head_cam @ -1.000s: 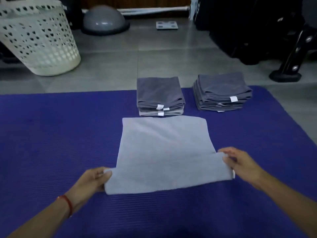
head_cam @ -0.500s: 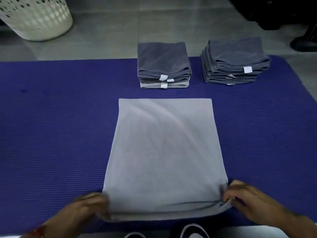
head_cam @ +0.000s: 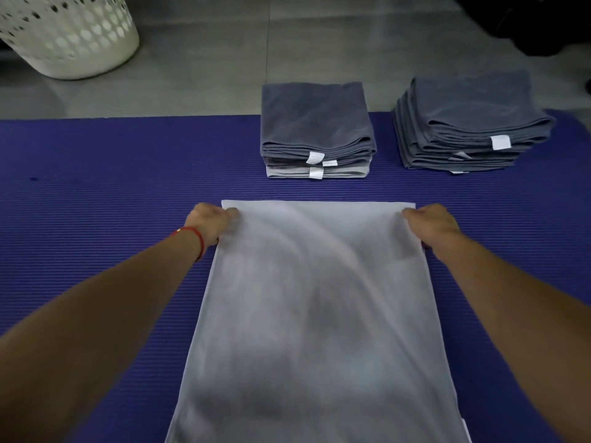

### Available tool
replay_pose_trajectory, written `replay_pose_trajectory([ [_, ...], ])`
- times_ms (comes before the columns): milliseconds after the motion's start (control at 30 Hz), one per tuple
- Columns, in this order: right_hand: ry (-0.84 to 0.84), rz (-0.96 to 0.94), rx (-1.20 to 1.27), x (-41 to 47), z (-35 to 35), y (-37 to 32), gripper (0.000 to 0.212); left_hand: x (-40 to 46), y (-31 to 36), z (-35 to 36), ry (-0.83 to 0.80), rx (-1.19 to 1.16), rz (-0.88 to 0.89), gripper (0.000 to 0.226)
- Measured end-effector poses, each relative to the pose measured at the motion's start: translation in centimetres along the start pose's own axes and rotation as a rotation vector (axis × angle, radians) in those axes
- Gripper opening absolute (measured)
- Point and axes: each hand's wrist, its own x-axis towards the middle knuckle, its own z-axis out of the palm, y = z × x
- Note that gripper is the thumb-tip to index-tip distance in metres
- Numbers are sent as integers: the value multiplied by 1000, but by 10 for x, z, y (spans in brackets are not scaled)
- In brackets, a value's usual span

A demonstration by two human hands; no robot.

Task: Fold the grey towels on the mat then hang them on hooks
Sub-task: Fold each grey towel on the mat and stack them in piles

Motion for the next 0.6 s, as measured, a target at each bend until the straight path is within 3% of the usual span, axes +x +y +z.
replay_pose_trajectory([
  [100, 14, 111, 179, 10, 5, -1, 68, 15, 9, 9, 90, -77, -39, 33],
  [267, -53, 44, 316, 17, -5, -4, 21, 33, 9, 6, 178, -147, 3, 22],
  [400, 26, -35, 320, 14, -12, -1, 21, 38, 5, -4, 119, -143, -48, 31],
  [600, 76, -125, 346, 18, -28, 5, 12, 47, 4, -18, -18, -294, -49, 20],
])
